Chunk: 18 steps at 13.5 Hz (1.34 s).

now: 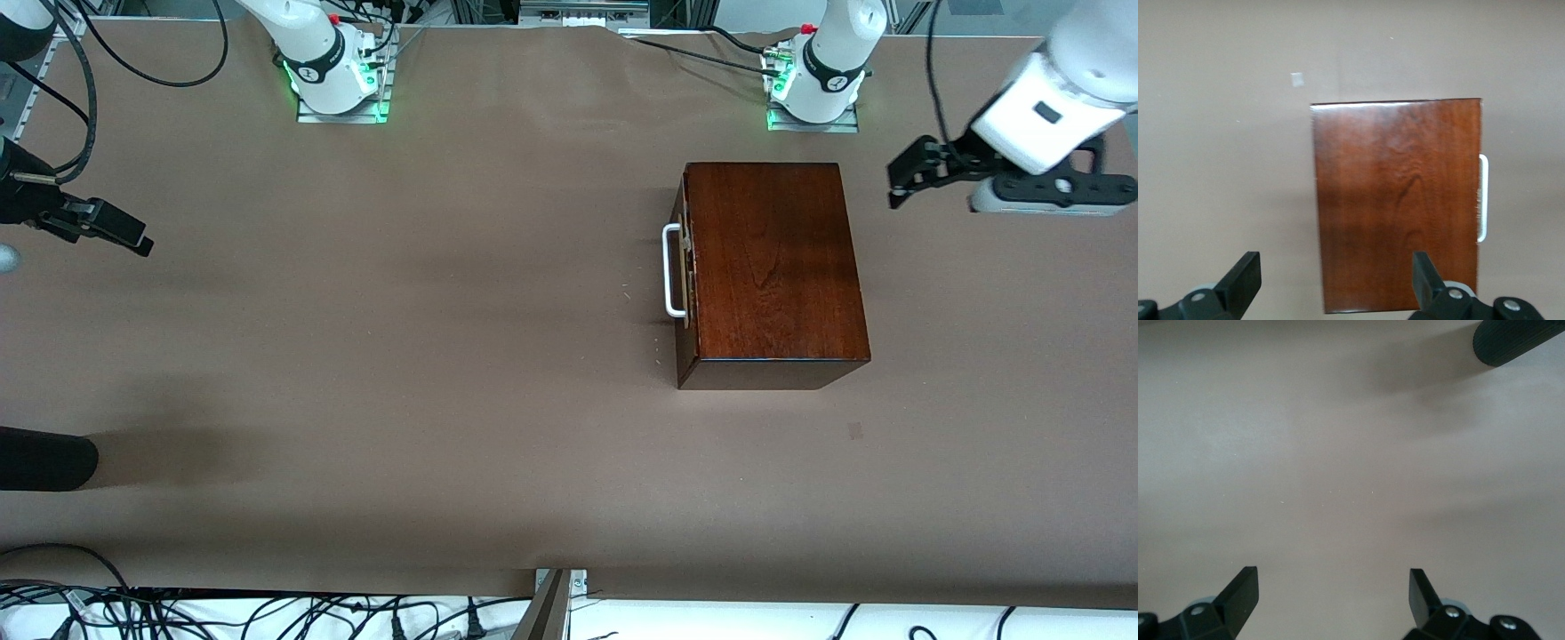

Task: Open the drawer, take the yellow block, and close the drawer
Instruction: 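Move the left gripper over the box to the white drawer handle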

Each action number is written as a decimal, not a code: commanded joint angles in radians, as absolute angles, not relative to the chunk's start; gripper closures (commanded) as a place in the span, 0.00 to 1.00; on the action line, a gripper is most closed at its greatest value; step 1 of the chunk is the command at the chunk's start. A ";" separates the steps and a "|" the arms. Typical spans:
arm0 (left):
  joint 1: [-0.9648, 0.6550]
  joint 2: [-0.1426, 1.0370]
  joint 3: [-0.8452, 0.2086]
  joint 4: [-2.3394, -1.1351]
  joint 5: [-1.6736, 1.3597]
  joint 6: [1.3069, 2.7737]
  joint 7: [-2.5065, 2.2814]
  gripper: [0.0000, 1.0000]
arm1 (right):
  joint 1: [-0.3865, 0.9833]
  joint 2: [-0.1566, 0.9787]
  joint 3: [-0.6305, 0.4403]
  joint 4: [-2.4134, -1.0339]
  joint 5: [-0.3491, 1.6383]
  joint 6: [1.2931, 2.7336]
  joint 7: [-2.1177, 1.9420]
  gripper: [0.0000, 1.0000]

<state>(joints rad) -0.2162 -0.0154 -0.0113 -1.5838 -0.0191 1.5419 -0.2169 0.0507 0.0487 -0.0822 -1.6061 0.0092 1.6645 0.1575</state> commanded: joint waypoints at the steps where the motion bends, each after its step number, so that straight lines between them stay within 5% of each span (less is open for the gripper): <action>1: -0.221 0.038 -0.092 -1.546 0.006 1.563 -0.309 0.00 | 0.043 0.057 -0.080 -1.583 0.025 1.654 0.160 0.00; 8: -0.363 0.225 -0.307 -1.549 0.159 1.689 -0.639 0.00 | 0.043 0.057 -0.080 -1.583 0.025 1.654 0.161 0.00; 13: -0.469 0.371 -0.331 -1.575 0.233 1.827 -0.804 0.00 | 0.043 0.057 -0.080 -1.583 0.025 1.652 0.161 0.00; 18: -0.482 0.387 -0.331 -1.723 0.334 1.994 -0.801 0.00 | 0.043 0.057 -0.080 -1.583 0.025 1.651 0.161 0.00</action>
<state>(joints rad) -0.4809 0.4039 -0.3303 -1.6864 0.2761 1.9671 -0.7925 0.0503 0.0487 -0.0823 -1.6058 0.0092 1.6645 0.1577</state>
